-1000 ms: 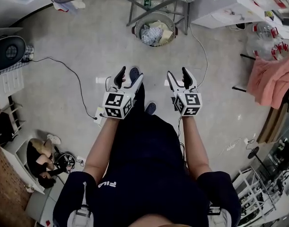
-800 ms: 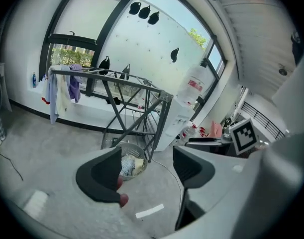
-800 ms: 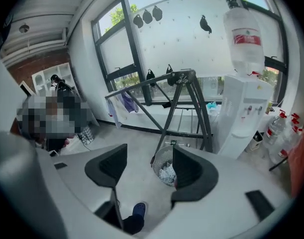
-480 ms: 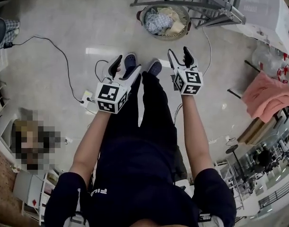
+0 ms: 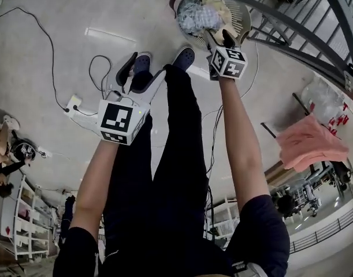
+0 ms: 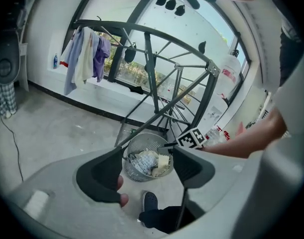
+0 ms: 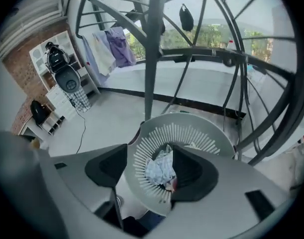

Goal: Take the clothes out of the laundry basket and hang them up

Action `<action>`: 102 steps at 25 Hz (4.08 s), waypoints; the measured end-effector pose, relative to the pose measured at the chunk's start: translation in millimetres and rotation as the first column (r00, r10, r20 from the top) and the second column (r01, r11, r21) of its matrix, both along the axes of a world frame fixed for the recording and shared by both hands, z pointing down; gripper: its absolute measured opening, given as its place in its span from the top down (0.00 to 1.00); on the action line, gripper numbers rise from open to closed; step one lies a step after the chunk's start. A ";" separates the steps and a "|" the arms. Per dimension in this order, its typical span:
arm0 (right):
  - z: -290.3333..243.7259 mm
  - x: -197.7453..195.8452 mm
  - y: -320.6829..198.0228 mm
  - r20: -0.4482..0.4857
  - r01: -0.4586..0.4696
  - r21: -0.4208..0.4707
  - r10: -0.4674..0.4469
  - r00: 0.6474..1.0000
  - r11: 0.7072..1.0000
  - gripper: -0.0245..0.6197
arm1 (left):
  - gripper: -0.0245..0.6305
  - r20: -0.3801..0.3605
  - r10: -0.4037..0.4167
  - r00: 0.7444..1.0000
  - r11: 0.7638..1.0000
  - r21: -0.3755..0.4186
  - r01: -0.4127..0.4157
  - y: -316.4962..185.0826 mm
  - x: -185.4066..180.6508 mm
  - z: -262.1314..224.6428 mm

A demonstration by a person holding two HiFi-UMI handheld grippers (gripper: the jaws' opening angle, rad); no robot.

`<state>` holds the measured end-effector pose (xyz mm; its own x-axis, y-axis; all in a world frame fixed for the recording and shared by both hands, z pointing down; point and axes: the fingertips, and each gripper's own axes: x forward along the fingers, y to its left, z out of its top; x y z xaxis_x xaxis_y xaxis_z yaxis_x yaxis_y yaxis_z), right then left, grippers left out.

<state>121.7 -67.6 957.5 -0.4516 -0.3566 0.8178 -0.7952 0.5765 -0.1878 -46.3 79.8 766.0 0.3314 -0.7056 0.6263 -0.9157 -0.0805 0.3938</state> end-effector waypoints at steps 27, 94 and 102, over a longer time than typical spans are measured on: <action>291.0 12.9 -97.7 -0.251 0.295 -0.363 -0.398 0.882 0.884 0.64 | 0.48 -0.127 0.019 0.992 0.996 0.094 -0.007 -44.9 48.4 135.5; -788.6 -4.5 150.0 -0.008 0.445 0.796 -0.728 0.686 0.410 0.94 | 0.48 -0.025 0.762 0.647 0.637 0.208 -0.742 -68.7 95.3 -373.8; -791.1 -15.4 161.2 0.030 0.438 0.800 -0.756 0.653 0.410 0.94 | 0.48 -0.127 0.898 0.420 0.438 0.195 -0.878 -6.2 121.6 -342.7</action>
<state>106.3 93.6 166.5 -0.9563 -0.2214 0.1909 -0.1512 0.9335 0.3253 75.3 73.5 423.4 0.9029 0.0074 0.4297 -0.2234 -0.8461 0.4839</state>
